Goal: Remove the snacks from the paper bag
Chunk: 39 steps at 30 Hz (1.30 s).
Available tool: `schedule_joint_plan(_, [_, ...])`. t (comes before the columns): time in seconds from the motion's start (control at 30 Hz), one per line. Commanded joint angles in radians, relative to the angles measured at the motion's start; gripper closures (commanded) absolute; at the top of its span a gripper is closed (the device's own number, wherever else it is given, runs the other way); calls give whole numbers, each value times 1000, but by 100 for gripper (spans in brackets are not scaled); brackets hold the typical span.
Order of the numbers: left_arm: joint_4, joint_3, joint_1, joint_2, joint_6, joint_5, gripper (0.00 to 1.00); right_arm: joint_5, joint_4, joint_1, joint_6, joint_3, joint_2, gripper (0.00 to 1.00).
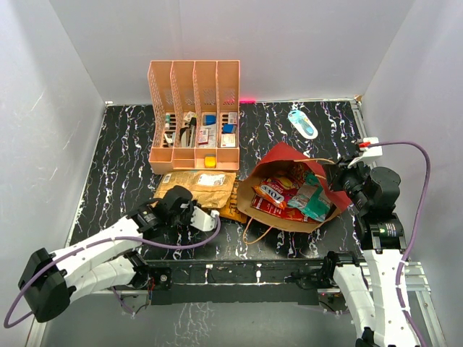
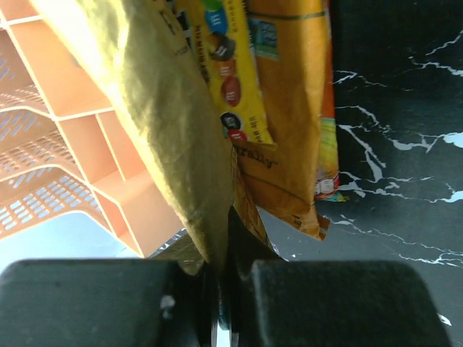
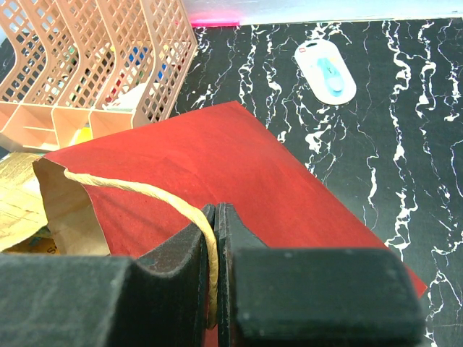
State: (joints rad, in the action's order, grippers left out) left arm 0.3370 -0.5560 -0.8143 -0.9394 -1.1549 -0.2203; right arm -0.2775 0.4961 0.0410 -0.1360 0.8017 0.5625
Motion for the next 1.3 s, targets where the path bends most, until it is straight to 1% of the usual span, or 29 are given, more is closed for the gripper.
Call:
schedule_joint_plan(0.0, [-12,12,-18,-43,12,42,99,27,-49,-3,6,-4,-5,92])
schedule_joint_plan(0.07, [-16,13,-25,-67,16,45,95,29,-50,-3,6,-4,-7,92])
schedule_joint_plan(0.17, [-6,12,-28,-83,37,68,85,31,-49,-3,6,-4,-9,92])
schedule_joint_plan(0.23, [-1,14,-29,-85,50,78,76,31,-50,-3,6,-4,-11,92])
schedule_joint_plan(0.3, [17,12,-30,-84,58,83,63,31,-50,-3,7,-4,-13,92])
schedule_joint_plan(0.4, [49,1,-31,-65,76,88,51,29,-49,-3,6,-4,-15,92])
schedule_joint_plan(0.43, [65,-6,-31,-59,83,92,45,29,-50,-3,6,-4,-16,92])
schedule_joint_plan(0.5, [97,-22,-31,-47,102,111,39,29,-50,-3,6,-5,-17,92])
schedule_joint_plan(0.53, [109,-26,-30,-39,111,121,34,29,-49,-3,6,-5,-18,92])
schedule_joint_plan(0.57, [121,-28,-30,-33,117,134,26,31,-49,-3,6,-5,-19,92])
schedule_joint_plan(0.6, [130,-32,-30,-31,127,143,15,30,-50,-3,6,-6,-19,92])
schedule_joint_plan(0.63, [137,-37,-31,-28,142,150,8,30,-50,-3,6,-6,-19,92])
schedule_joint_plan(0.67, [143,-42,-31,-23,152,157,4,31,-49,-3,6,-6,-19,92])
schedule_joint_plan(0.7, [148,-47,-30,-15,162,166,2,31,-50,-3,6,-6,-18,92])
schedule_joint_plan(0.87, [184,-96,-31,19,222,223,2,29,-49,-3,6,-5,-15,92])
schedule_joint_plan(1.03, [202,-218,-31,84,338,362,2,29,-49,-3,6,-4,-13,92])
schedule_joint_plan(1.17, [127,-315,-29,140,503,508,1,21,-40,-3,9,7,3,92])
schedule_joint_plan(1.27, [-34,-337,-29,151,702,612,2,-4,-11,-3,17,43,39,92])
